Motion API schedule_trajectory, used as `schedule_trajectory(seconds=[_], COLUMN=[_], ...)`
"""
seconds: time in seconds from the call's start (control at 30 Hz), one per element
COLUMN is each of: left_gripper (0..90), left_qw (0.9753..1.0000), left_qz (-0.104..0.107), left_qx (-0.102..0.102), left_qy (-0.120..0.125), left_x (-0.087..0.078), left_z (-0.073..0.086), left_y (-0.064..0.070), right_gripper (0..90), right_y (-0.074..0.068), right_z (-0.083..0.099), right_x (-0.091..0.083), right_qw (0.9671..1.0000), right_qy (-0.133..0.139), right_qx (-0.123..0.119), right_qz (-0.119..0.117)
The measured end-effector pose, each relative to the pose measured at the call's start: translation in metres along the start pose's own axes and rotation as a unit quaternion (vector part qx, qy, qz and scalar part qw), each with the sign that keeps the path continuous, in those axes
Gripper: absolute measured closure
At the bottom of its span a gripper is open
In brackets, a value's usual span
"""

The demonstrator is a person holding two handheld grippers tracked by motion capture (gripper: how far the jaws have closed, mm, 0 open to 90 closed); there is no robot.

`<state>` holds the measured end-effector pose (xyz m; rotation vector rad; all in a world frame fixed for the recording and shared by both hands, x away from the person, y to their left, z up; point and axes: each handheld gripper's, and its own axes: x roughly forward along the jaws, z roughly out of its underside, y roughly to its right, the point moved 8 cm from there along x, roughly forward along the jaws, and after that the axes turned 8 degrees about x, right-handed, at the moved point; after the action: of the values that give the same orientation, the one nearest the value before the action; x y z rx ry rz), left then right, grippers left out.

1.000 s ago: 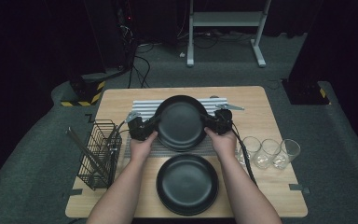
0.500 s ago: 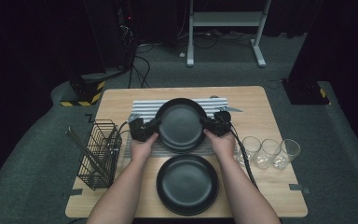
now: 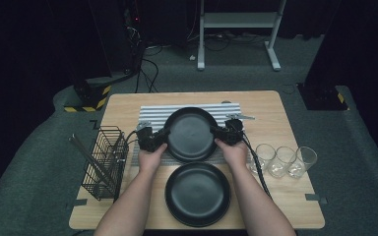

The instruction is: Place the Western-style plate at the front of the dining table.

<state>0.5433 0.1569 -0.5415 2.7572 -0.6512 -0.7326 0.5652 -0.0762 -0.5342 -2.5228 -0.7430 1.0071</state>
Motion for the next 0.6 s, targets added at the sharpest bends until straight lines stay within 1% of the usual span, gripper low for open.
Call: schedule_trajectory(seconds=[0.1,0.23,0.37,0.53,0.6], left_gripper=[74.2,73.9,73.3,73.2,73.1], left_qw=[1.0,1.0,0.9997,0.9996,0.9995], left_qz=[0.001,-0.001,-0.006,-0.011,-0.013], left_qx=[0.001,0.003,0.016,0.01,0.011], left_qy=[-0.001,-0.008,-0.019,-0.023,-0.028], left_x=[0.002,0.007,0.013,0.017,0.018], left_z=[0.0,0.0,-0.001,0.001,0.001], left_y=[0.0,0.0,-0.001,-0.003,-0.004], right_gripper=[71.6,71.4,70.7,70.4,70.1], right_y=[0.002,0.005,0.009,0.012,0.013], right_z=[0.0,0.0,0.001,0.002,0.002], right_x=[0.0,0.002,0.005,0.009,0.011], right_qw=[1.0,1.0,0.9999,0.9999,0.9999], right_qy=[-0.001,-0.001,-0.006,-0.006,-0.007], right_qx=[0.003,0.001,0.003,0.004,0.005], right_qz=[0.003,0.007,0.012,0.012,0.014])
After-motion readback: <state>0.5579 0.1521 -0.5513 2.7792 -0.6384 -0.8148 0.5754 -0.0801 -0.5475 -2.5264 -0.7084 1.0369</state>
